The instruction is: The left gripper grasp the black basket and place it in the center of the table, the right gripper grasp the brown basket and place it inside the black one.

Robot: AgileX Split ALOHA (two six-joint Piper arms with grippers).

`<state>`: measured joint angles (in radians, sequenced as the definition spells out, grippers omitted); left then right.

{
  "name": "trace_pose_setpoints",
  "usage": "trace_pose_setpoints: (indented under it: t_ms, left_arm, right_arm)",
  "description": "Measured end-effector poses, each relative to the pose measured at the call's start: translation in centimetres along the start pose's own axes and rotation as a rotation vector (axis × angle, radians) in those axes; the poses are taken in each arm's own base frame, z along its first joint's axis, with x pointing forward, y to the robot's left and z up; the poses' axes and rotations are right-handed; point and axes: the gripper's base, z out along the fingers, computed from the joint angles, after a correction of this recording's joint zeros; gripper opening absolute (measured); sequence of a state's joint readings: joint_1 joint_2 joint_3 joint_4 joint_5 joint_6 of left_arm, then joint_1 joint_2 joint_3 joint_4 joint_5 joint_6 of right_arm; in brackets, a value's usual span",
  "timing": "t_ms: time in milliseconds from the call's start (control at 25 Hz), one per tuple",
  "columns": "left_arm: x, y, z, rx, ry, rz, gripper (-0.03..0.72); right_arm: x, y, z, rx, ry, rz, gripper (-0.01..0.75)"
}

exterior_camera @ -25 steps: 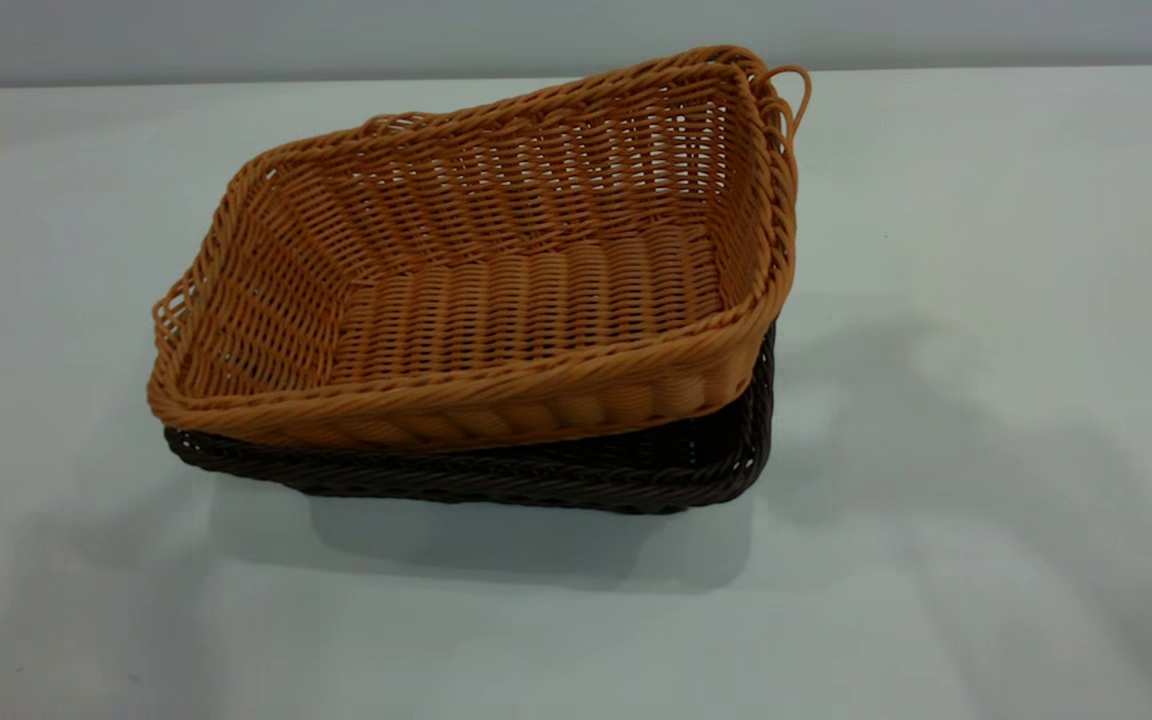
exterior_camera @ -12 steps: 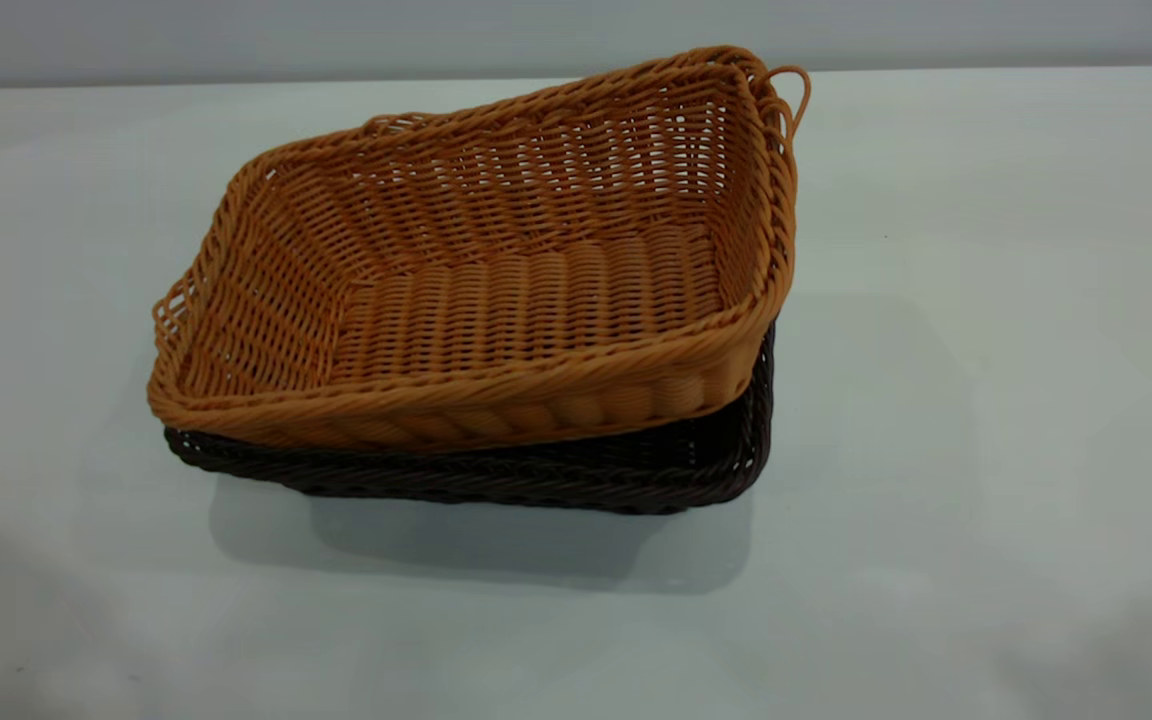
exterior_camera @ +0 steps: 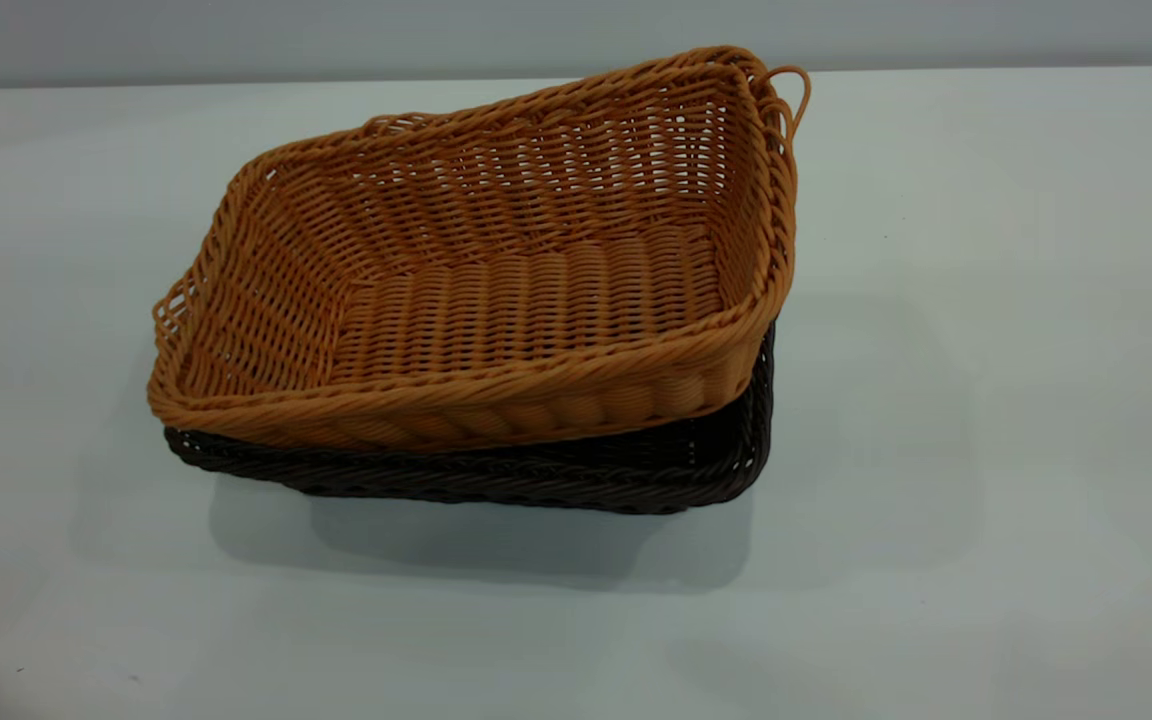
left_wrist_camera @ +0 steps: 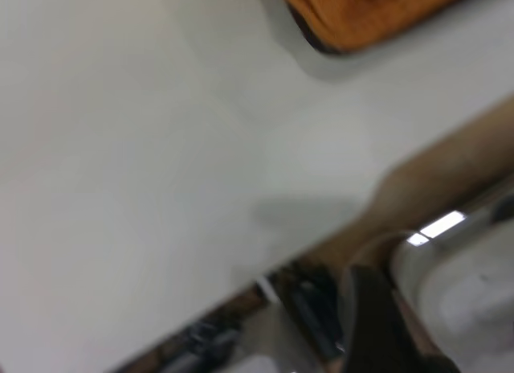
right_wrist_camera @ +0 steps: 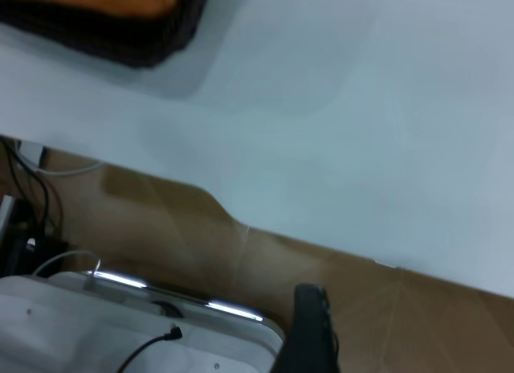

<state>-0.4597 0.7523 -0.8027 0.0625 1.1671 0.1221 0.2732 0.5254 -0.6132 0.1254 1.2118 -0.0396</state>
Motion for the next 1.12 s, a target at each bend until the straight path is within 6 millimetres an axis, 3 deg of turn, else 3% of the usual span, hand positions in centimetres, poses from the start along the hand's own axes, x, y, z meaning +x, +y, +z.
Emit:
trace_pose_setpoints:
  t_ms: [120,320,840,1120]
  left_arm:
    - [2.7,-0.7,1.7,0.029,0.035,-0.059,0.366]
    - [6.6,-1.5,4.1,0.031,0.02,-0.138,0.366]
    - [10.2,-1.8,2.0,0.007,-0.303,-0.171,0.366]
    - [11.2,-1.9,1.5,-0.047,-0.367,-0.247,0.366]
  right_arm:
    - [2.2,-0.3,2.3,0.006,0.017,0.008,0.549]
    - [2.4,-0.4,2.4,0.012,-0.028,0.007,0.549]
    - [2.6,-0.4,2.4,0.013,-0.038,0.007,0.549]
    - [4.1,-0.6,0.6,0.104,-0.238,0.154,0.549]
